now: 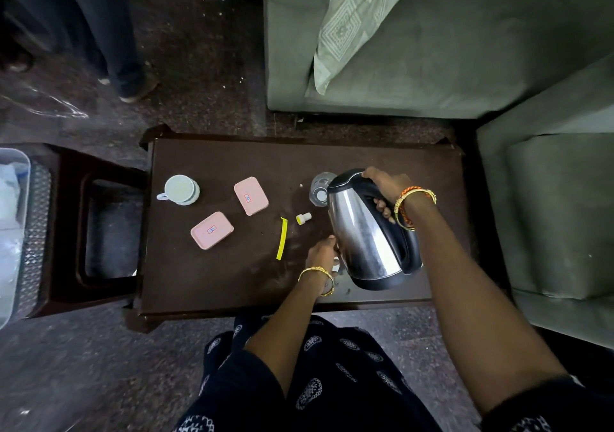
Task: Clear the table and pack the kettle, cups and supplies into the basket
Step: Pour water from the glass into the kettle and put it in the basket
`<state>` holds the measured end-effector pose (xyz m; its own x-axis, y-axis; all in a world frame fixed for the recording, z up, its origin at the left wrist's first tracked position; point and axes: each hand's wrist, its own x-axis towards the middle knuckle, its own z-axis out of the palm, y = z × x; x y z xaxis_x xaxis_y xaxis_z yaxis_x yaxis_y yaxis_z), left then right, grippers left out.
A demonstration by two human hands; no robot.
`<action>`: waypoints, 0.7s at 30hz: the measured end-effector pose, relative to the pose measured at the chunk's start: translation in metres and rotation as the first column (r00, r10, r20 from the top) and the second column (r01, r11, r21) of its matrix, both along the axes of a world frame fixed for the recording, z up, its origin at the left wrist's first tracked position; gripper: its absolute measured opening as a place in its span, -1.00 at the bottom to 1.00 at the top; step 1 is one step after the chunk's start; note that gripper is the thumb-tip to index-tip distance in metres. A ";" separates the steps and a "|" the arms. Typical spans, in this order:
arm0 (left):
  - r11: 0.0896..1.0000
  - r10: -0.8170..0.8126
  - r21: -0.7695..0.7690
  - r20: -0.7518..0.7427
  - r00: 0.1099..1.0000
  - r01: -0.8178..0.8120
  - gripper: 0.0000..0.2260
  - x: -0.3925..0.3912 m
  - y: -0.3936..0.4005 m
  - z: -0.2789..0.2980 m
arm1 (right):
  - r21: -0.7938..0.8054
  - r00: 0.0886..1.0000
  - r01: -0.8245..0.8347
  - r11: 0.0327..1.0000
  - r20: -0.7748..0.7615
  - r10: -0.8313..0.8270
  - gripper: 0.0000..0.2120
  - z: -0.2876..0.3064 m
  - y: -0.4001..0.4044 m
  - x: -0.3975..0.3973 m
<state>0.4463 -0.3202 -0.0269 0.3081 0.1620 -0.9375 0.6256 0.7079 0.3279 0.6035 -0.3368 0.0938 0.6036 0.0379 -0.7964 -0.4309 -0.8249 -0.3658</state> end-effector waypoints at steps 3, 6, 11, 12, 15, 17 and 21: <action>1.000 0.004 -0.019 0.001 1.000 -0.004 -0.71 -0.002 0.001 -0.001 | -0.012 1.000 0.004 1.000 -0.020 -0.004 -0.62 0.001 0.003 0.000; 1.000 -0.003 -0.016 0.009 1.000 0.003 -0.68 -0.003 0.001 -0.003 | -0.029 0.999 -0.009 1.000 -0.042 0.008 -0.62 0.002 0.005 -0.001; 1.000 -0.006 -0.026 0.005 1.000 0.007 -0.69 -0.005 0.003 -0.002 | -0.044 0.998 -0.003 0.999 -0.056 0.001 -0.62 0.001 0.004 -0.004; 1.000 -0.009 -0.027 0.005 1.000 0.009 -0.68 -0.006 0.004 -0.002 | -0.045 0.998 0.000 0.999 -0.059 -0.003 -0.62 0.001 0.003 -0.004; 0.999 0.000 -0.036 0.014 1.000 0.001 -0.65 -0.007 0.005 0.001 | -0.054 0.997 -0.003 0.999 -0.072 -0.001 -0.60 0.002 0.001 -0.004; 0.999 -0.005 -0.048 0.018 1.000 0.006 -0.64 -0.007 0.005 0.003 | -0.070 0.996 -0.025 0.997 -0.083 0.019 -0.59 0.003 0.001 -0.003; 0.998 -0.008 -0.061 0.023 1.000 0.010 -0.59 -0.005 0.005 0.006 | -0.068 0.996 -0.035 0.997 -0.079 0.029 -0.60 0.005 0.004 -0.004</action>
